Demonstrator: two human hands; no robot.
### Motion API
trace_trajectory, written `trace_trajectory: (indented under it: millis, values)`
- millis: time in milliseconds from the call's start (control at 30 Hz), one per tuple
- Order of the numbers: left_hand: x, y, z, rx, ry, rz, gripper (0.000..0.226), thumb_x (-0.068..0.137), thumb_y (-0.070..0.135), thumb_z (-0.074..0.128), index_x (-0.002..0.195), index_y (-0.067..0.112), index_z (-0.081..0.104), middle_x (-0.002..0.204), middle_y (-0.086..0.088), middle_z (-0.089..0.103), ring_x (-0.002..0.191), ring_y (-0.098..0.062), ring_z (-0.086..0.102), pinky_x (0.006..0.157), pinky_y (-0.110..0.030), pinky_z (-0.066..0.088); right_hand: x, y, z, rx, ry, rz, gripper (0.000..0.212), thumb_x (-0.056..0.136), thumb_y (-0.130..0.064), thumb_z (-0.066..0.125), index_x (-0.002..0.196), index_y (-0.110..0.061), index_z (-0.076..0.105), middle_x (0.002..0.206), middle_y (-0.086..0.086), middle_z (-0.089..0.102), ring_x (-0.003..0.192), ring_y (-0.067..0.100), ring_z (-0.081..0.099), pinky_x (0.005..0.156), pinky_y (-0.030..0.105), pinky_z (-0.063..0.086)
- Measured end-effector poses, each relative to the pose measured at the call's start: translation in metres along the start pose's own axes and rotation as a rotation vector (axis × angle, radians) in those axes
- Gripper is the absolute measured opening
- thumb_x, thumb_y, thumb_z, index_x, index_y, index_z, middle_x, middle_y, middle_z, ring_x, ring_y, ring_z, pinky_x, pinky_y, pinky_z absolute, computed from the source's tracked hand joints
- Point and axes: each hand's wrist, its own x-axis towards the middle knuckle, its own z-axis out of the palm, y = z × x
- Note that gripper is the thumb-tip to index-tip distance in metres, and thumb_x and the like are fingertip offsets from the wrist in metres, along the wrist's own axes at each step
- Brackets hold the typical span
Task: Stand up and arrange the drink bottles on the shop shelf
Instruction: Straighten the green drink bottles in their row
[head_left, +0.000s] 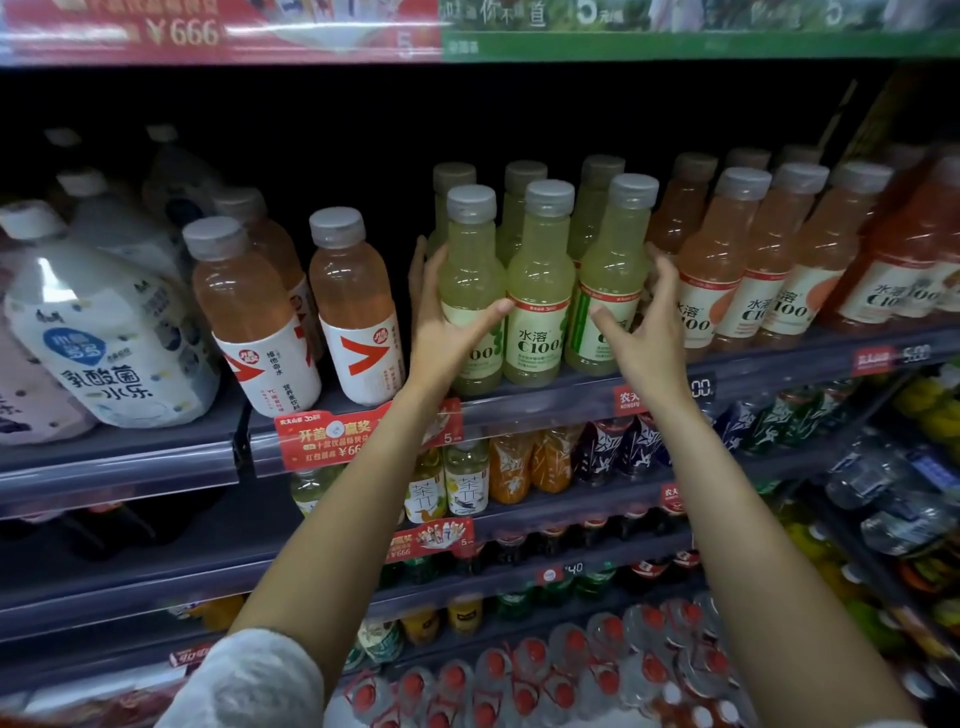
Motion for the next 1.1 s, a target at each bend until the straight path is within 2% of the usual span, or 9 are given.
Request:
trace_trajectory:
  millis: [33,100,200,433,600,833,967,1033,1100]
  values:
    - [0.001,-0.001,0.002,0.009,-0.008,-0.010,0.075,0.064,0.071,0.070,0.125,0.067,0.025,0.158,0.000,0.013,0.144,-0.015,0.019,0.117,-0.038,0.026,0.001,0.001,-0.001,0.003,0.000,0.003,0.072,0.087,-0.018,0.066,0.144,-0.022,0.023,0.143,0.000,0.043,0.129,0.012,0.043,0.109,0.037,0.037]
    - [0.001,-0.003,0.002,0.017,-0.002,-0.012,0.072,0.067,0.066,0.071,0.124,0.066,0.027,0.157,0.000,0.016,0.144,-0.017,0.022,0.116,-0.044,0.028,0.002,0.004,-0.001,0.013,0.004,0.011,0.072,0.087,-0.017,0.066,0.144,-0.025,0.023,0.142,-0.001,0.043,0.130,0.013,0.043,0.109,0.041,0.038]
    - [0.002,-0.003,0.004,-0.002,0.006,-0.015,0.070,0.070,0.058,0.071,0.126,0.053,0.029,0.155,-0.003,0.017,0.143,-0.017,0.023,0.116,-0.036,0.029,0.003,0.008,-0.002,0.013,0.000,0.026,0.071,0.087,-0.016,0.066,0.143,-0.027,0.024,0.143,-0.006,0.040,0.131,0.014,0.042,0.109,0.044,0.038]
    - [0.001,-0.003,0.014,-0.028,-0.010,0.010,0.067,0.071,0.055,0.069,0.125,0.048,0.030,0.153,-0.005,0.017,0.142,-0.018,0.023,0.108,-0.009,0.026,0.007,0.009,-0.010,-0.003,-0.032,0.013,0.071,0.088,-0.013,0.064,0.144,-0.029,0.023,0.144,0.000,0.041,0.129,0.019,0.044,0.106,0.046,0.040]
    - [0.001,-0.003,0.024,-0.030,-0.015,0.010,0.071,0.072,0.053,0.069,0.131,0.035,0.034,0.152,-0.004,0.017,0.142,-0.015,0.023,0.103,-0.003,0.024,0.007,0.007,-0.017,-0.020,-0.041,0.008,0.065,0.091,-0.013,0.060,0.144,-0.025,0.024,0.140,-0.005,0.042,0.125,0.015,0.048,0.103,0.036,0.043]
    - [0.002,0.002,0.030,-0.042,-0.048,-0.012,0.069,0.071,0.056,0.069,0.126,0.046,0.030,0.153,-0.003,0.015,0.142,-0.015,0.022,0.105,-0.006,0.025,0.008,0.010,-0.022,-0.032,-0.048,0.015,0.068,0.090,-0.017,0.061,0.146,-0.025,0.022,0.145,-0.004,0.040,0.126,0.013,0.047,0.103,0.039,0.044]
    - [0.001,0.007,0.031,-0.027,-0.052,-0.016,0.073,0.071,0.057,0.068,0.131,0.042,0.027,0.154,-0.004,0.015,0.142,-0.014,0.022,0.105,-0.004,0.024,0.009,0.012,-0.022,-0.031,-0.046,0.026,0.072,0.089,-0.018,0.063,0.147,-0.026,0.020,0.146,-0.004,0.038,0.129,0.012,0.044,0.105,0.037,0.042]
    - [-0.002,0.011,0.029,-0.014,-0.056,-0.036,0.079,0.072,0.059,0.067,0.136,0.044,0.023,0.157,-0.003,0.016,0.143,-0.014,0.023,0.111,-0.015,0.027,0.007,0.012,-0.022,-0.043,-0.042,0.029,0.071,0.090,-0.018,0.062,0.147,-0.024,0.021,0.146,-0.003,0.038,0.130,0.011,0.041,0.106,0.030,0.038]
    - [-0.007,0.019,0.026,-0.015,-0.061,-0.070,0.090,0.075,0.061,0.066,0.147,0.035,0.018,0.156,0.000,0.024,0.140,-0.012,0.029,0.114,-0.031,0.032,0.002,0.008,-0.022,-0.108,0.023,-0.002,0.065,0.091,-0.017,0.060,0.146,-0.018,0.025,0.146,0.001,0.037,0.132,0.012,0.037,0.106,0.024,0.031]
